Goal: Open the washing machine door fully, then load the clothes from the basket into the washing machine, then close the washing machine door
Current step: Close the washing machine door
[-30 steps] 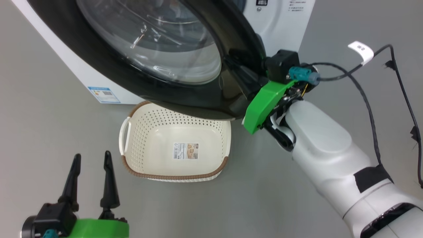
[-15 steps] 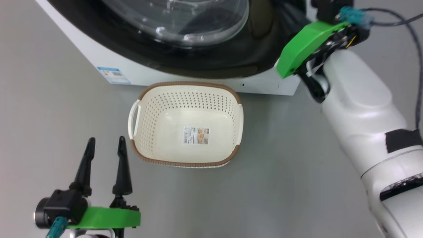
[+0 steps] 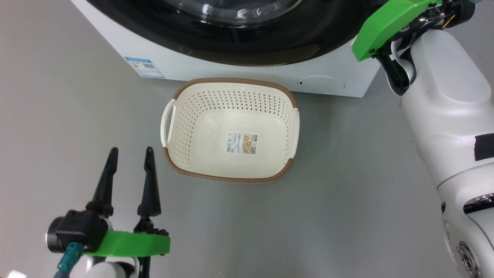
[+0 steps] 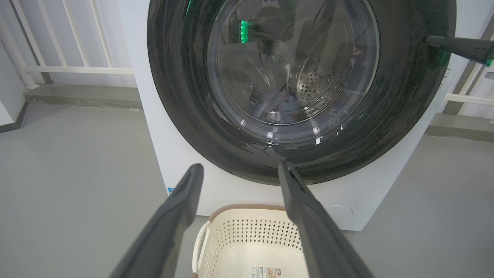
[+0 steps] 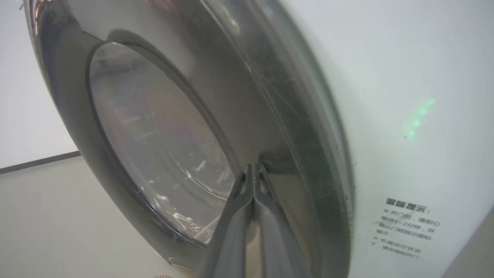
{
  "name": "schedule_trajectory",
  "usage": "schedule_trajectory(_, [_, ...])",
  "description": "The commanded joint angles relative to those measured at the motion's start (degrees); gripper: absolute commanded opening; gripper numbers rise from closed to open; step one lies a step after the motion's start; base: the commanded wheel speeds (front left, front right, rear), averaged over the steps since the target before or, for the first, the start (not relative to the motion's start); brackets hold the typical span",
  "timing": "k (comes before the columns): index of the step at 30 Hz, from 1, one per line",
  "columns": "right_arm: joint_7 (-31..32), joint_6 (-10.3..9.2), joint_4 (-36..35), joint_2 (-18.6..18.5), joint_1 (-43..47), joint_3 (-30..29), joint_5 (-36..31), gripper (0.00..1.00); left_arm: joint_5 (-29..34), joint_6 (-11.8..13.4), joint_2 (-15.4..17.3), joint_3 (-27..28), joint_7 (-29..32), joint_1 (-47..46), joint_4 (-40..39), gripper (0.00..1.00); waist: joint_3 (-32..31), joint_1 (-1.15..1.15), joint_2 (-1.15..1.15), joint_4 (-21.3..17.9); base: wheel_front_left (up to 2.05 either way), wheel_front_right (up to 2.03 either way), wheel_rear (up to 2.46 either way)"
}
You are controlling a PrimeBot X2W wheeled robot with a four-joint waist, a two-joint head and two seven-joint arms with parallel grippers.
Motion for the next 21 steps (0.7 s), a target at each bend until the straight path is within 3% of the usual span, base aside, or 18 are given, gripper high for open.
schedule_trajectory(1, [-0.65,-0.44,-1.38,0.19,-2.17,-1.21,-0.83,0.0,0.49,-0.46,0.74,2.33,-0.45,-1.76,-1.39,1.0,0.35,0.0,0.0,0.19,0.0,0.0,0.0])
schedule_trajectory(10, [-0.65,-0.44,-2.8,1.37,-1.45,-3.09,-3.64,0.0,1.35,-1.27,0.04,3.36,-0.45,-2.04,-0.91,1.0,0.41,0.0,0.0,-0.64,0.0,0.0,0.0])
schedule_trajectory(21, [-0.65,-0.44,-8.13,2.89,5.77,0.73,-1.33,0.0,2.23,-1.86,-0.24,4.37,-0.45,-1.72,0.01,1.0,-1.71,0.0,0.0,-2.59,0.0,0.0,0.0])
